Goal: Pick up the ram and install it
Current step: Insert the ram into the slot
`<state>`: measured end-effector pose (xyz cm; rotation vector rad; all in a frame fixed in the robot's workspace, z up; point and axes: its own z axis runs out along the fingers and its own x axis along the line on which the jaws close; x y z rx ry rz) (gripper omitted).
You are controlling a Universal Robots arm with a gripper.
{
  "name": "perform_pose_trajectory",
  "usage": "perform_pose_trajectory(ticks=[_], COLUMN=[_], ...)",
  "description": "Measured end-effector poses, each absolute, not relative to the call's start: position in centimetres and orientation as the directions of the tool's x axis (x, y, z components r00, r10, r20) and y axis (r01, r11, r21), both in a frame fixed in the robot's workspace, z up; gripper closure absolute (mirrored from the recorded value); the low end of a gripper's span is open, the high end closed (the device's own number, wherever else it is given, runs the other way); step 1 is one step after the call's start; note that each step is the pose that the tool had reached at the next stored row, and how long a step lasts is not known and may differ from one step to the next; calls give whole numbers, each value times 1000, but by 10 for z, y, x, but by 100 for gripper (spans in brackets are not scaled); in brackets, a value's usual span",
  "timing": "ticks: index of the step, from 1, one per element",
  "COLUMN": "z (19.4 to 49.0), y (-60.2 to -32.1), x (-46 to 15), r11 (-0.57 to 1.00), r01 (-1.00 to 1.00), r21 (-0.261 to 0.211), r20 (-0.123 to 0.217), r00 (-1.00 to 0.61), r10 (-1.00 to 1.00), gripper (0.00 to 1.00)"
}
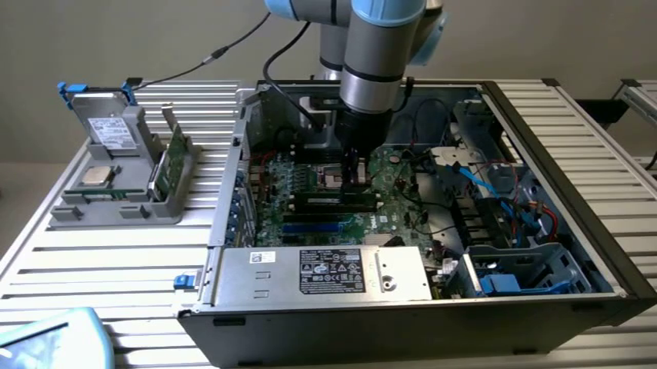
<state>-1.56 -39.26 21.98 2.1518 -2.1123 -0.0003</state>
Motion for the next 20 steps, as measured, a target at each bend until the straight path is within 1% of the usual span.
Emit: perform_pose_trajectory(ticks=[20], z=[221], y=[-392], x=[-15], r11=[-14], r01=[-996], r21=[91], r20=[92], r00=[23], r10=[-995], gripper=[86])
